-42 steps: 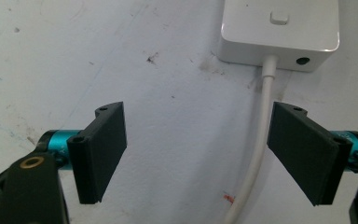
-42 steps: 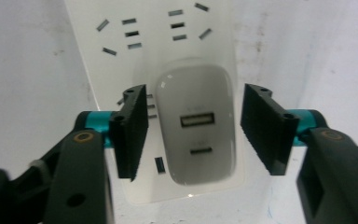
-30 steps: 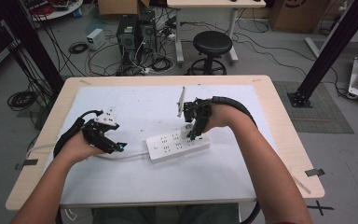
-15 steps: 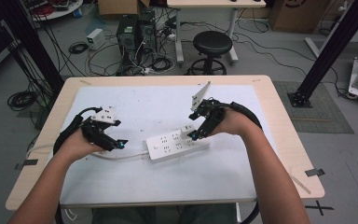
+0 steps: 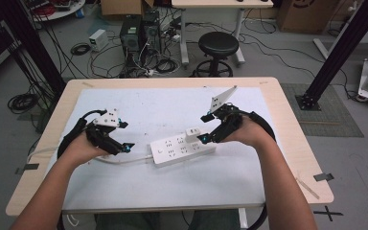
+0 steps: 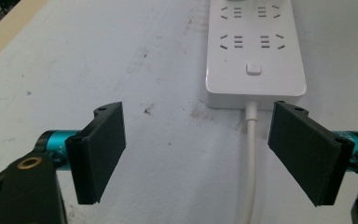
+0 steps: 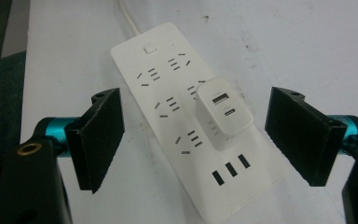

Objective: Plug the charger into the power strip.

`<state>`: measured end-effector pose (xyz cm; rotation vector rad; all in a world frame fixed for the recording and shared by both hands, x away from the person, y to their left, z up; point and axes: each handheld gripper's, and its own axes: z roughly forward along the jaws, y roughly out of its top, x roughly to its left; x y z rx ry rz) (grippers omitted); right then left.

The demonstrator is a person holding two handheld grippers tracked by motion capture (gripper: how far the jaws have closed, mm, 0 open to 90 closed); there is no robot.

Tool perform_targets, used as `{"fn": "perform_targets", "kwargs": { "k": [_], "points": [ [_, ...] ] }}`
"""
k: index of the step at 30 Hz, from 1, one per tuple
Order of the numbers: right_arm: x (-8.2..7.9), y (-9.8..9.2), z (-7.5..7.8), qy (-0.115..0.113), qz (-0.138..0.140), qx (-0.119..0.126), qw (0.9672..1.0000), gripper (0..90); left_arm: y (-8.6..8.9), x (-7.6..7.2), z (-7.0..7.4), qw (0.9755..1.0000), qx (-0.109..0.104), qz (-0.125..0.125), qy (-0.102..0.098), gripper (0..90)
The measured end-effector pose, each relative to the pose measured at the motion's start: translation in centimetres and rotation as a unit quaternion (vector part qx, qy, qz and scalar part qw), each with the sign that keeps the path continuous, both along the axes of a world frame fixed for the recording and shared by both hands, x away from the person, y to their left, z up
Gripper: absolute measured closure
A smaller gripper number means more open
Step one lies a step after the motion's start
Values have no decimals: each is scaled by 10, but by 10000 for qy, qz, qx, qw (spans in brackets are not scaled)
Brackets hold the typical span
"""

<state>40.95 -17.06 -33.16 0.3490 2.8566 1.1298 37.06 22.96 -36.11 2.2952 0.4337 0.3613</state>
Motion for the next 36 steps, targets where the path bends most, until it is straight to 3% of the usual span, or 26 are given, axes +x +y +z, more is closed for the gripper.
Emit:
{"fn": "perform_targets", "kwargs": {
  "k": [1, 2, 5, 14, 36],
  "points": [
    [0, 0, 0, 0, 0, 0, 10000, 201, 0, 0, 0, 10000, 0, 0, 0, 190],
    [0, -4, 1, -38, -46, 222, 9997, 192, 2, 2, 1, 9999, -123, 22, -42, 191],
    [0, -8, 0, -66, -105, 402, 9991, 190, 3, 3, 2, 9998, -200, 62, -61, 191],
    [-1, -12, 2, -110, -189, 521, 9984, 190, 5, 2, 4, 9995, -292, 102, -102, 190],
    [-2, -17, 3, -182, -325, 439, 9983, 191, 8, 2, 7, 9991, -368, 181, -146, 191]
  ]
}}
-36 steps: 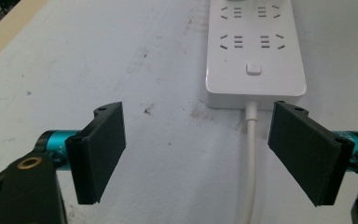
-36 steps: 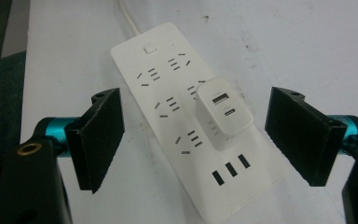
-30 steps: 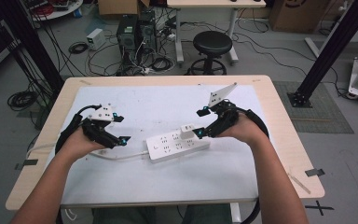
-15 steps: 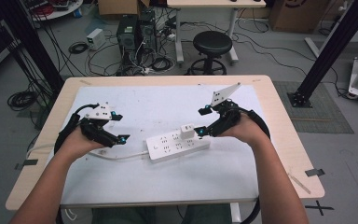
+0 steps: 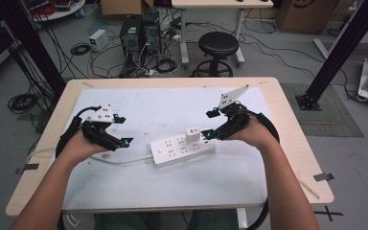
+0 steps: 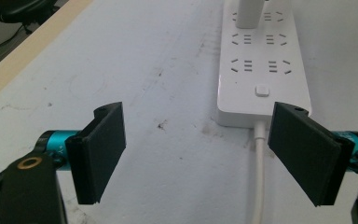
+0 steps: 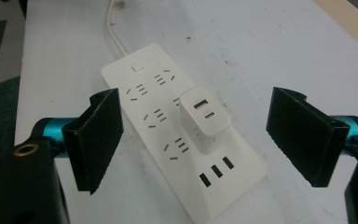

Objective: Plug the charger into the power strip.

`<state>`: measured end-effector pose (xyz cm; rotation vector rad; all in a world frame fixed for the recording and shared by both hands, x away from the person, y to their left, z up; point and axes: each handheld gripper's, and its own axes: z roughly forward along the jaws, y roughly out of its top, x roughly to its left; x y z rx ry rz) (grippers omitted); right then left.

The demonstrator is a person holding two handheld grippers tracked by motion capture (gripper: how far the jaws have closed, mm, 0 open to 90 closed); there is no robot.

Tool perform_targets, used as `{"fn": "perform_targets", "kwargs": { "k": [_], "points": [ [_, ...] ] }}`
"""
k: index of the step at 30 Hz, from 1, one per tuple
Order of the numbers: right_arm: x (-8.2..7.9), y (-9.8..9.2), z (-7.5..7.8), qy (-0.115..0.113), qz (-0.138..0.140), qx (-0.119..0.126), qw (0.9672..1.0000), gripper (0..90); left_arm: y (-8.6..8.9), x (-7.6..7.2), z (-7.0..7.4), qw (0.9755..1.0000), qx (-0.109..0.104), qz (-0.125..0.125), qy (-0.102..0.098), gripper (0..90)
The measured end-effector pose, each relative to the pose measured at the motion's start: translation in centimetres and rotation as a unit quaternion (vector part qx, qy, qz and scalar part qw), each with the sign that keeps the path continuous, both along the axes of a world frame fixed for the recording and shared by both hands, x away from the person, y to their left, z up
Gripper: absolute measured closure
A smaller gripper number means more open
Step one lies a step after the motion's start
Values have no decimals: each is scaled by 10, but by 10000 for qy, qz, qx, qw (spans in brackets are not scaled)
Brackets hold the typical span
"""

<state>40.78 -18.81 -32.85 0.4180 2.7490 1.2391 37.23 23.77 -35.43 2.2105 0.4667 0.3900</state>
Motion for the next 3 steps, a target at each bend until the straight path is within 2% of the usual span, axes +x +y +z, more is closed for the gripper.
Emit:
{"fn": "perform_targets", "kwargs": {
  "k": [3],
  "points": [
    [-1, 1, 1, 3, -54, 3, 10000, 191, 1, 0, 0, 10000, 37, 23, 3, 191]
  ]
}}
